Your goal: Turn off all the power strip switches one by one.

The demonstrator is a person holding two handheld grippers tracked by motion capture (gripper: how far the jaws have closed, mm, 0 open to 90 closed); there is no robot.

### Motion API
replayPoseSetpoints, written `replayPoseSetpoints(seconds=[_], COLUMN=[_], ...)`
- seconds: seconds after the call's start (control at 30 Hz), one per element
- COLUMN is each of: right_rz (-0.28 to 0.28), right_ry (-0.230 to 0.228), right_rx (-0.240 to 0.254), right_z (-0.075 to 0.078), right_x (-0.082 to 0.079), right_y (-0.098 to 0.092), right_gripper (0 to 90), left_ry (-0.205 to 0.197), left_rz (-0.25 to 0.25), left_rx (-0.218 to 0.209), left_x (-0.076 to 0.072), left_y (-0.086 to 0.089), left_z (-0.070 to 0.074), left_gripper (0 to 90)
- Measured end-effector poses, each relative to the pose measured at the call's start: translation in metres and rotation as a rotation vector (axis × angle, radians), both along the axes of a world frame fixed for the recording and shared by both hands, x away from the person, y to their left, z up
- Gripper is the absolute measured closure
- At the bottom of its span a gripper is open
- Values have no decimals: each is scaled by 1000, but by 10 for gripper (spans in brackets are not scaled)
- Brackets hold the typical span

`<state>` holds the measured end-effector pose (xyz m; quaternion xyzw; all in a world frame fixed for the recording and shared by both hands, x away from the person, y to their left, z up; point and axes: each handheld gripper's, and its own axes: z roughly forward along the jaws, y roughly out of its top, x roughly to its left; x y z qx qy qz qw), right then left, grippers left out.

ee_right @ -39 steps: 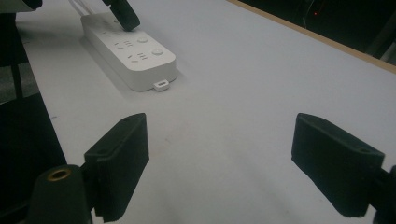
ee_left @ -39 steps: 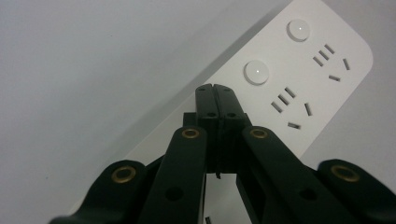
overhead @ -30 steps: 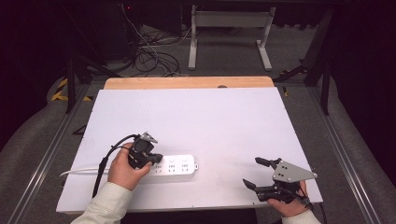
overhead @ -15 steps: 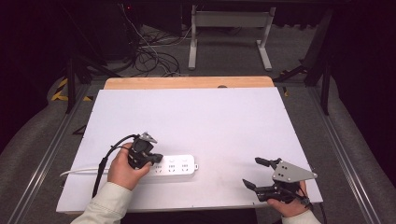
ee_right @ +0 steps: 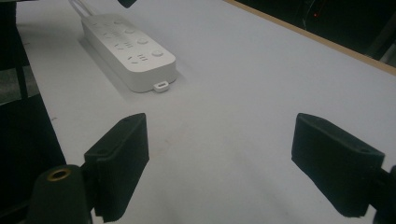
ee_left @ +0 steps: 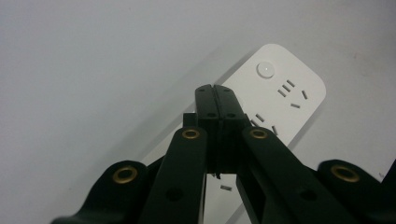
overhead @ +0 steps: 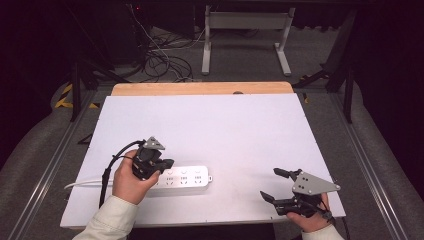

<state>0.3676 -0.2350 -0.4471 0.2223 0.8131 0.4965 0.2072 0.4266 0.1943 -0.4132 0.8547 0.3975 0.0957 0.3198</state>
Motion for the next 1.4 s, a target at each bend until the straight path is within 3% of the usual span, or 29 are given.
replayPoseSetpoints(seconds=[0.43, 0.8, 1.4], right_rz=[0, 4, 5], right_ry=[-4, -2, -2], right_rx=[-3, 0, 1], right_z=[1, 1, 0], right_x=[-1, -2, -1], right_y=[-1, 0, -1], right_gripper=[195, 195, 195], left_ry=[-18, -5, 13], left_rz=[-7, -78, -69], left_rx=[-6, 8, 54], left_x=[-1, 6, 10], left_y=[-1, -41, -42], left_z=[4, -1, -10], left_gripper=[900, 900, 900])
